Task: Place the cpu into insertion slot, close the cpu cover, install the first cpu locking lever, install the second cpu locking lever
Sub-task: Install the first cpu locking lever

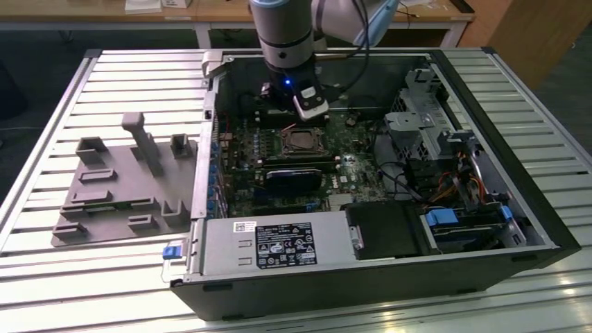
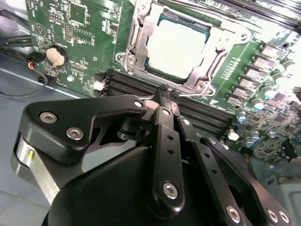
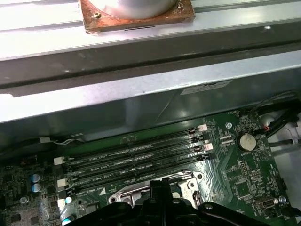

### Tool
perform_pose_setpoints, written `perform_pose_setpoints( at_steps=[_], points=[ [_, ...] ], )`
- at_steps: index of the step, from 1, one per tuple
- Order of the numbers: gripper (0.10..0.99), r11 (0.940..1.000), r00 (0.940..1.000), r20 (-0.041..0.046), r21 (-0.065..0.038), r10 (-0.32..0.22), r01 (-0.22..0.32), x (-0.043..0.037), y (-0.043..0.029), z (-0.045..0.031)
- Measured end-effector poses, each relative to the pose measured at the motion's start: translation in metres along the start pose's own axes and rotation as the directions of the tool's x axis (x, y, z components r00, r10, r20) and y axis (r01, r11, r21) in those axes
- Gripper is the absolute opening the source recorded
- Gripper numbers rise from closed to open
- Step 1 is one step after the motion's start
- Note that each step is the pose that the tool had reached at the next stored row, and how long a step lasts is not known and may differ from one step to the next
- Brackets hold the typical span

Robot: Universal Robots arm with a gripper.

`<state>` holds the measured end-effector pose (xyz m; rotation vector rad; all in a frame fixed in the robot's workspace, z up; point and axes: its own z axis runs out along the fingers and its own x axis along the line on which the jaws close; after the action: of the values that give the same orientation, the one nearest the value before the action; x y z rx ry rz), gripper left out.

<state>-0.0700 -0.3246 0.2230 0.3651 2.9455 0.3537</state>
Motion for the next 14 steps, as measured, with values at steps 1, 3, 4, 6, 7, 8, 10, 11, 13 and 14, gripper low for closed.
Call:
perform_pose_setpoints(
  at_steps=[1, 3, 4, 6, 7, 8, 10, 11, 13, 14],
  points=[
    [0.102, 1.0000, 1.0000, -0.0001, 0.000, 0.000, 0.000, -0.0008, 0.0003, 0.0005],
    [0.102, 1.0000, 1.0000, -0.0003, 0.000, -0.001, 0.001, -0.0021, 0.0007, 0.0011],
    [0.102, 1.0000, 1.0000, -0.0003, 0.000, -0.001, 0.001, -0.0026, 0.0009, 0.0012],
    [0.102, 1.0000, 1.0000, -0.0004, 0.000, -0.001, 0.001, -0.0035, 0.0013, 0.0015],
    [0.102, 1.0000, 1.0000, -0.0004, 0.000, -0.002, 0.002, -0.0040, 0.0016, 0.0017],
    [0.102, 1.0000, 1.0000, -0.0004, 0.000, -0.002, 0.002, -0.0047, 0.0020, 0.0020],
    [0.102, 1.0000, 1.0000, -0.0005, 0.000, -0.002, 0.002, -0.0059, 0.0029, 0.0024],
    [0.102, 1.0000, 1.0000, -0.0005, 0.000, -0.002, 0.002, -0.0061, 0.0032, 0.0025],
    [0.102, 1.0000, 1.0000, -0.0005, 0.000, -0.002, 0.002, -0.0068, 0.0035, 0.0027],
    [0.102, 1.0000, 1.0000, -0.0005, 0.000, -0.002, 0.002, -0.0068, 0.0035, 0.0027]
  ],
)
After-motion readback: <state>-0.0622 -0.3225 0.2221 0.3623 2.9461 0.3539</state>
